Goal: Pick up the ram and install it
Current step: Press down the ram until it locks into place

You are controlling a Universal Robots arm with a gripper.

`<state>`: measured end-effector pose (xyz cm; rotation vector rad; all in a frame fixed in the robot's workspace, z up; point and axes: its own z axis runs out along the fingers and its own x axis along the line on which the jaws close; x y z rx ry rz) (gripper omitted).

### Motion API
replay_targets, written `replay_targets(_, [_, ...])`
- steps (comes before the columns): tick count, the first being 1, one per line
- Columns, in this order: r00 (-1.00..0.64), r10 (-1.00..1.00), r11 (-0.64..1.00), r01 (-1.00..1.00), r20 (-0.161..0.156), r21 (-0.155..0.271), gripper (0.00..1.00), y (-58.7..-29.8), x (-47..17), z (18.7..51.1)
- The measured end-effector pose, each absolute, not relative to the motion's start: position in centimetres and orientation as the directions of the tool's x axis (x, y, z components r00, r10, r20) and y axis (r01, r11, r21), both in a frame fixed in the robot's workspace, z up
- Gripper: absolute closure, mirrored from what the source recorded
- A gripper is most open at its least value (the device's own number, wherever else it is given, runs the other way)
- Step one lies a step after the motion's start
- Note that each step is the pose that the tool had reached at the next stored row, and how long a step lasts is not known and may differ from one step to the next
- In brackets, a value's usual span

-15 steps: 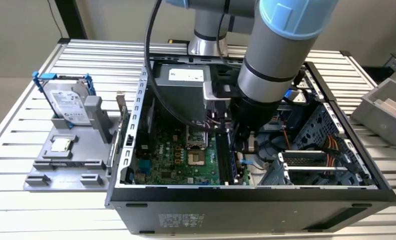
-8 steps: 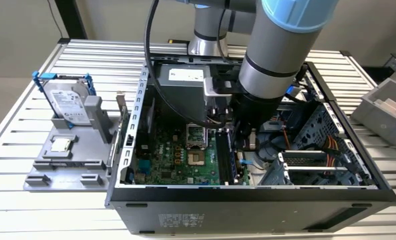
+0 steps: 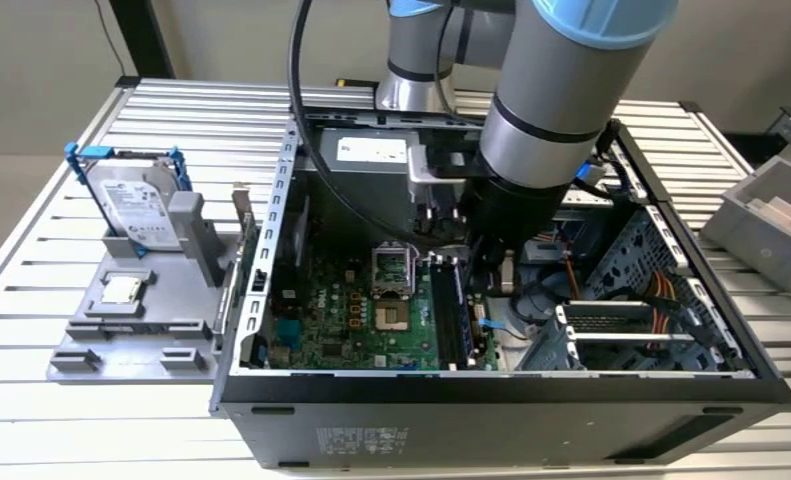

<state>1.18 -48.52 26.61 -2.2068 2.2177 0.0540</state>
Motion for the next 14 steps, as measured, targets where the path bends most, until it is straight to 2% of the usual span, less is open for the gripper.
replay_targets(14, [-0.005, -0.999, 0.005, -1.000, -0.033, 0.016, 1.00, -48.5, 1.2, 28.4])
